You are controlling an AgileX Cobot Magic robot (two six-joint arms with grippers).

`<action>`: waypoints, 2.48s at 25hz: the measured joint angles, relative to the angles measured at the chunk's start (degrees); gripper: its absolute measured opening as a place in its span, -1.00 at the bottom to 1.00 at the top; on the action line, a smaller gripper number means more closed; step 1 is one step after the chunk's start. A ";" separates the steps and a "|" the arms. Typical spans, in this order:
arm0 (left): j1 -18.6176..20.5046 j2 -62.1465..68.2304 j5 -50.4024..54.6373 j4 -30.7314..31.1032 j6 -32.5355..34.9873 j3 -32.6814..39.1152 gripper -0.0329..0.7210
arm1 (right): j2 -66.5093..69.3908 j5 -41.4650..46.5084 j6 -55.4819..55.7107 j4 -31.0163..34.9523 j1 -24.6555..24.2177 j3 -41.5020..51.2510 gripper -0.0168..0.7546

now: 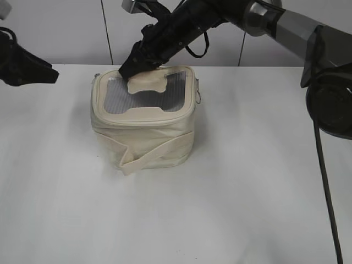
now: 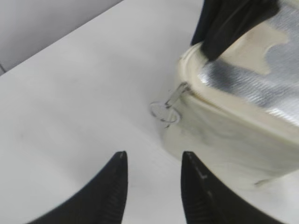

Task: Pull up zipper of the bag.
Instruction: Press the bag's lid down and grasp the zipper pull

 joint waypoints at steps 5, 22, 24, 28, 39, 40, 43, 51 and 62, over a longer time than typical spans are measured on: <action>-5.61 4.28 -8.85 0.06 9.74 -0.23 0.01 | 0.00 0.00 0.02 -0.01 0.00 0.00 -0.82; -11.20 10.32 -15.90 -15.79 17.56 -2.99 0.04 | 0.00 -0.01 0.20 -0.19 -0.05 0.00 -0.83; -11.20 10.32 -15.84 -14.80 17.56 -3.29 0.04 | 0.00 -0.01 0.25 -0.19 -0.05 0.00 -0.83; -11.26 10.38 -15.84 -8.28 17.56 -3.29 0.04 | 0.00 -0.01 0.24 -0.19 -0.05 0.00 -0.83; -11.41 10.38 -17.79 -8.41 17.56 -3.29 0.27 | 0.00 -0.06 0.26 -0.19 -0.05 0.00 -0.83; -11.41 10.38 -17.73 -9.54 17.56 -3.29 0.35 | 0.00 -0.06 0.26 -0.19 -0.05 0.00 -0.83; -11.41 10.38 -17.99 -11.02 17.56 -3.29 0.47 | 0.00 -0.06 0.26 -0.19 -0.05 0.00 -0.83; -12.10 10.38 -21.49 -10.96 17.56 -3.29 0.52 | 0.00 -0.06 0.31 -0.19 -0.05 0.00 -0.83; -12.17 10.38 -17.72 -1.09 16.91 -3.29 0.50 | 0.00 -0.06 0.31 -0.24 -0.05 0.00 -0.83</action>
